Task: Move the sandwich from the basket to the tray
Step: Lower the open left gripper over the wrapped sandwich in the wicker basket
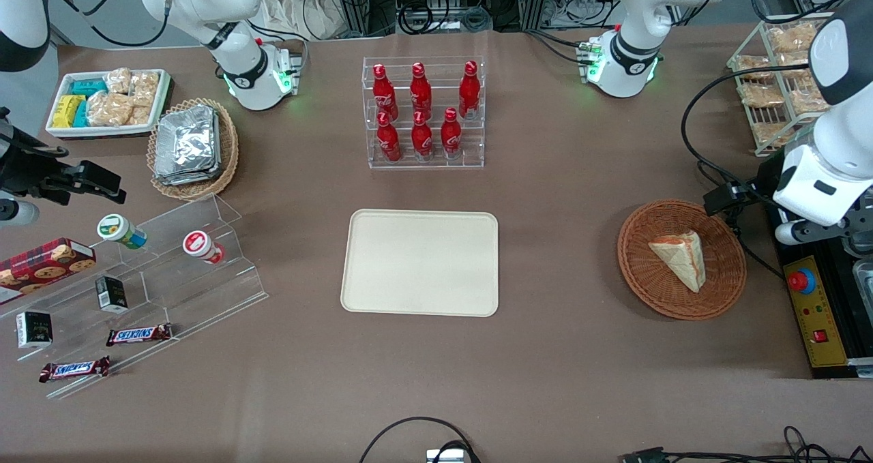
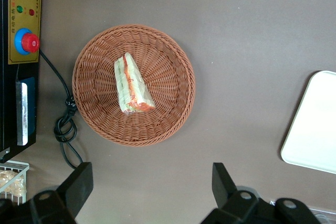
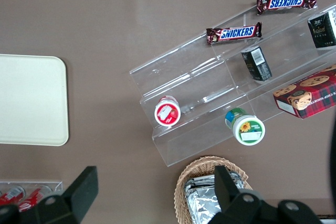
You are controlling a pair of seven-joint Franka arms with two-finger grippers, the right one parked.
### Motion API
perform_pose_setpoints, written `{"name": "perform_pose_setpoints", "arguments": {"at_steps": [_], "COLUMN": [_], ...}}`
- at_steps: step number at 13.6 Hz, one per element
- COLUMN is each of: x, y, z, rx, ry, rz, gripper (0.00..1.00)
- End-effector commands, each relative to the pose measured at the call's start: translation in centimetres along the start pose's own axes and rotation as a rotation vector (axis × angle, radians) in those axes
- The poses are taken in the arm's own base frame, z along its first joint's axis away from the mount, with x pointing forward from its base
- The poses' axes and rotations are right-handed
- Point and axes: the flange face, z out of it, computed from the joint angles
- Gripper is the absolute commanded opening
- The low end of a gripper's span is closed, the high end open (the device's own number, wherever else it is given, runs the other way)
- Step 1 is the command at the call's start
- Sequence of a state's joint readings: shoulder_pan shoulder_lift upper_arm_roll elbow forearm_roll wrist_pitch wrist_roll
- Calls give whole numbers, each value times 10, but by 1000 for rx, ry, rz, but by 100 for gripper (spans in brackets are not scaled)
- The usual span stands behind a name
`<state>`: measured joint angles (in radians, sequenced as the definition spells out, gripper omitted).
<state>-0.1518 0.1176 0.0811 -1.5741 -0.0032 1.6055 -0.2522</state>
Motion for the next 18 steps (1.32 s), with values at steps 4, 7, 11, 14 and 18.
{"name": "perform_pose_setpoints", "arguments": {"at_steps": [4,7,11,14,18], "x": [16,29,31,22,10], "y": [-4,-19,-50,-55,-67], "z": [8,49,139,180,230], "rx": [0,8,-20,-12,-12], "ry": [-30,-88,-31,-45,-32], "rz": [-39,-154,-351,-483,-633], "gripper": [100,100,100,100,100]}}
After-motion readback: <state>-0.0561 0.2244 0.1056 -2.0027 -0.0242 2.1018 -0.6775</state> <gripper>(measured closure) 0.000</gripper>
